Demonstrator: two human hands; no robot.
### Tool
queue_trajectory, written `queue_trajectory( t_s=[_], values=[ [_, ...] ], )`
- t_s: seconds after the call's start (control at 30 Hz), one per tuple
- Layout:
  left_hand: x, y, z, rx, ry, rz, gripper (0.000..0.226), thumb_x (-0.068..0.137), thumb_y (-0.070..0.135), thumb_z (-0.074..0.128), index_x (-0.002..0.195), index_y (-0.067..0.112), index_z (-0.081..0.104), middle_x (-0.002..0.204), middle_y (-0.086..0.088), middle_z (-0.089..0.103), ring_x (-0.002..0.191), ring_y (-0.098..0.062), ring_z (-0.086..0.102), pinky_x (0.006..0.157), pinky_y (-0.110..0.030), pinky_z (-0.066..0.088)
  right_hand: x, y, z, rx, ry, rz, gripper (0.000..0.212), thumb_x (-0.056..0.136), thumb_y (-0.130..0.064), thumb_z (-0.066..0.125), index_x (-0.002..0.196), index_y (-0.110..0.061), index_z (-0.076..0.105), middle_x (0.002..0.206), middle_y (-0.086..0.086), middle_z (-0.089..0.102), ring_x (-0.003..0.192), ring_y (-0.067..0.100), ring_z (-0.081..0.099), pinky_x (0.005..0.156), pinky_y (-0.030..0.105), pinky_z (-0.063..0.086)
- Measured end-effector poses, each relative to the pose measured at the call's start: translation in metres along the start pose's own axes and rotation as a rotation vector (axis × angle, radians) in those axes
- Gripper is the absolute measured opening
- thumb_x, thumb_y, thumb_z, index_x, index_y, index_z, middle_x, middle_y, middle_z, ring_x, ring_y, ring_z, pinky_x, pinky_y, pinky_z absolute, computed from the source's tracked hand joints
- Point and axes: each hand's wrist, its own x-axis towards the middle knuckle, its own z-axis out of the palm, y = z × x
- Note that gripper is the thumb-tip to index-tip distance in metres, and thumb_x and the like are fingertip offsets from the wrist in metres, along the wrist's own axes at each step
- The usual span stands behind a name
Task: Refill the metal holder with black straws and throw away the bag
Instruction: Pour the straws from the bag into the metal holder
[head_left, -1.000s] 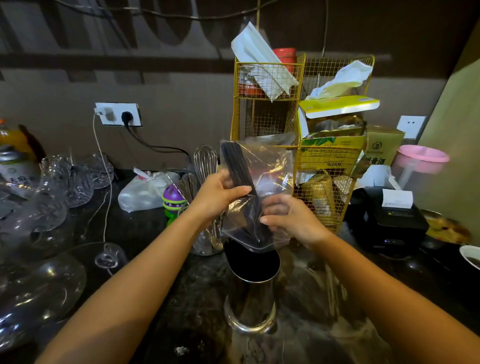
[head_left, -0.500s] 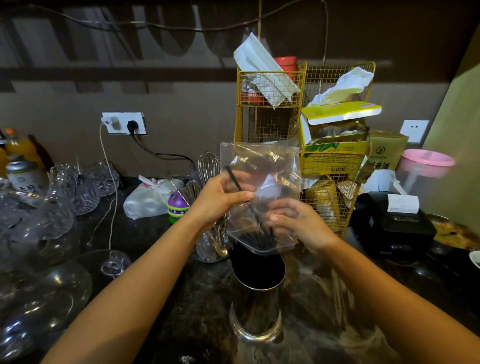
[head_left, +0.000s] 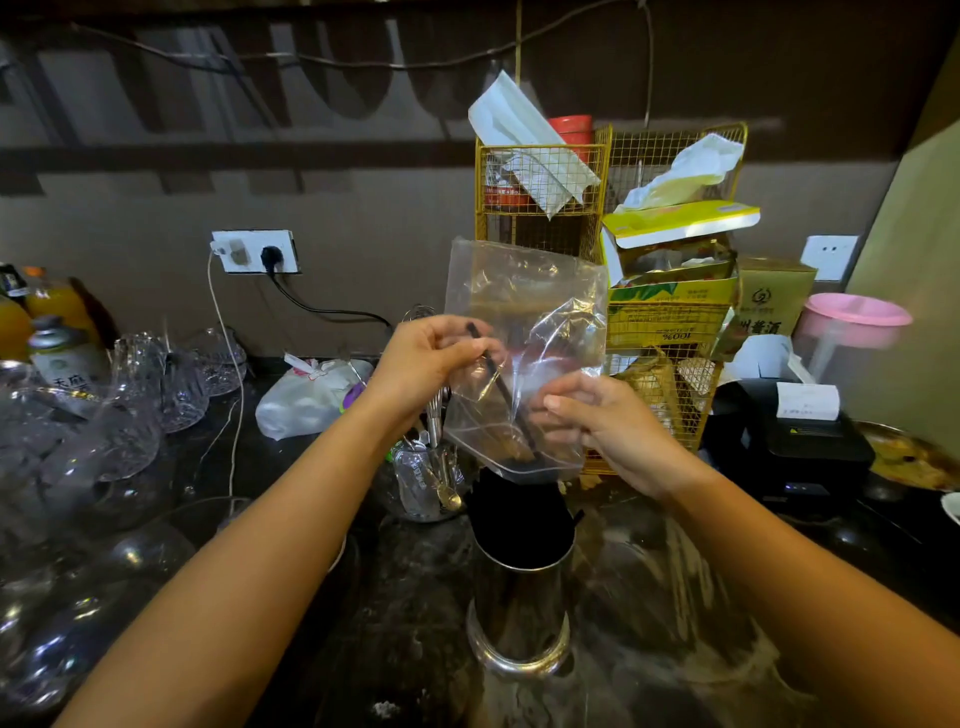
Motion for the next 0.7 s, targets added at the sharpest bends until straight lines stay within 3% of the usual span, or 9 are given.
queue_trajectory(
  t_s=[0.23,0.4,0.53,0.7],
  values=[
    [-0.001,0.014,-0.003,0.142,-0.018,0.057,0.019,0.081,0.002,0.056,0.085,0.019,0.065,0.063,0.009,0.072,0.068,-0.005,0.068,0.067,-0.018,0.057,0.004,0.0,0.003,-0.035,-0.022,0.009,0.01,0.085,-0.009,0.055,0.087,-0.017,0.061,0.094,0.006,0.065,0.074,0.006,0.066,0.069,0.02,0.054],
    [-0.006,0.008,-0.001,0.207,-0.049,0.042,0.026,0.08,0.006,0.059,0.089,0.03,0.064,0.085,0.005,0.069,0.079,-0.005,0.067,0.075,-0.019,0.054,0.002,0.003,0.003,-0.025,-0.022,0.038,0.012,0.087,-0.009,0.051,0.089,-0.016,0.06,0.09,0.004,0.064,0.074,0.008,0.065,0.063,0.015,0.054],
    [-0.007,0.006,-0.003,0.173,-0.025,0.007,0.031,0.079,0.008,0.061,0.108,0.018,0.059,0.091,0.009,0.067,0.084,-0.002,0.066,0.076,-0.017,0.054,0.003,-0.001,0.0,-0.015,-0.012,0.041,0.013,0.088,-0.01,0.049,0.089,-0.016,0.06,0.093,0.005,0.065,0.075,0.008,0.064,0.07,0.02,0.053],
    [-0.009,0.007,-0.004,0.129,0.055,-0.016,0.017,0.08,0.016,0.061,0.093,0.027,0.062,0.096,-0.003,0.068,0.088,-0.014,0.065,0.078,-0.029,0.054,0.007,-0.014,0.002,0.026,0.02,0.013,0.013,0.088,-0.007,0.047,0.086,-0.014,0.058,0.091,0.006,0.065,0.072,0.007,0.065,0.064,0.017,0.054]
  ],
)
